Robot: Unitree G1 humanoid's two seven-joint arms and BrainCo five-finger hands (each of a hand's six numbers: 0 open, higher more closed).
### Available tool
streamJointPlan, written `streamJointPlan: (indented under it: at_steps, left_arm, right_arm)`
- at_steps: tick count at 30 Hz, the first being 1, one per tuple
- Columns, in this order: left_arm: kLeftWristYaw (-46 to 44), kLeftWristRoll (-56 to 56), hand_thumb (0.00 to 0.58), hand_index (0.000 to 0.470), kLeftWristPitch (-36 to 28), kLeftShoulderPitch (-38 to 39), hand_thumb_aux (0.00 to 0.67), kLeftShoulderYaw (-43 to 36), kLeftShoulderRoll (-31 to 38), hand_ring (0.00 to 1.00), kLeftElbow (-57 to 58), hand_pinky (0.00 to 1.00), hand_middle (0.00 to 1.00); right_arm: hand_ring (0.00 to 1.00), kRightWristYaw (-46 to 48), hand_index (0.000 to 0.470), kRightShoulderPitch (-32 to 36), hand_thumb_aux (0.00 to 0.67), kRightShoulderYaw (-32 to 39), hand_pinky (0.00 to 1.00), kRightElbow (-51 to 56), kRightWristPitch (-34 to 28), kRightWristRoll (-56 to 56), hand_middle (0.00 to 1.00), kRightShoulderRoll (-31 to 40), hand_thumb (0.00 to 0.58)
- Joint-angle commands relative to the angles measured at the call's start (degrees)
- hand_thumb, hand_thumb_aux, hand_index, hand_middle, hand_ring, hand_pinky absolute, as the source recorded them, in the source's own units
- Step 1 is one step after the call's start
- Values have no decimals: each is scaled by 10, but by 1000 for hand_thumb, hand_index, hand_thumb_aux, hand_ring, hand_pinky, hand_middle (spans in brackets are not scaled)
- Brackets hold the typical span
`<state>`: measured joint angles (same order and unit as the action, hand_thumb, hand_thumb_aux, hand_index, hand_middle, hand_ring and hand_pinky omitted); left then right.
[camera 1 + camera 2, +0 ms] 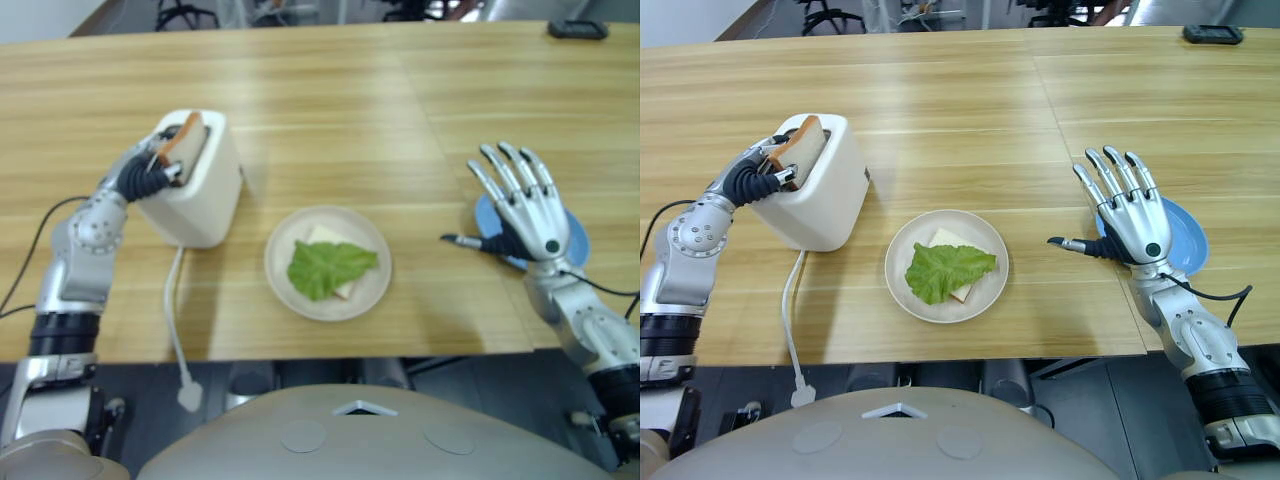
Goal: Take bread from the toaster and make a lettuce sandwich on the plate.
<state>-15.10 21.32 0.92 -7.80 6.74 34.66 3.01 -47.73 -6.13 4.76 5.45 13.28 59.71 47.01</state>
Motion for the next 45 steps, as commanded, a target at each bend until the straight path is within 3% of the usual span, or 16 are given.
streamJointPlan:
  at_steps: [1,28,45]
  left_arm:
    - [3,-28,580,460,1,-9,670,-4,-17,1000,21,1000,1000]
    - [131,-26,580,460,61,-54,670,38,-1,1000,23,1000,1000]
    - [128,-30,580,460,64,-80,670,63,29,1000,-58,1000,1000]
  right_arm:
    - [0,4,0,-6,0,5,0,3,4,2,0,-2,0]
    - [0,5,0,-2,0,18,0,8,6,15,0,-15,0]
    - [0,1,0,8,0,38,0,16,8,19,0,-24,0]
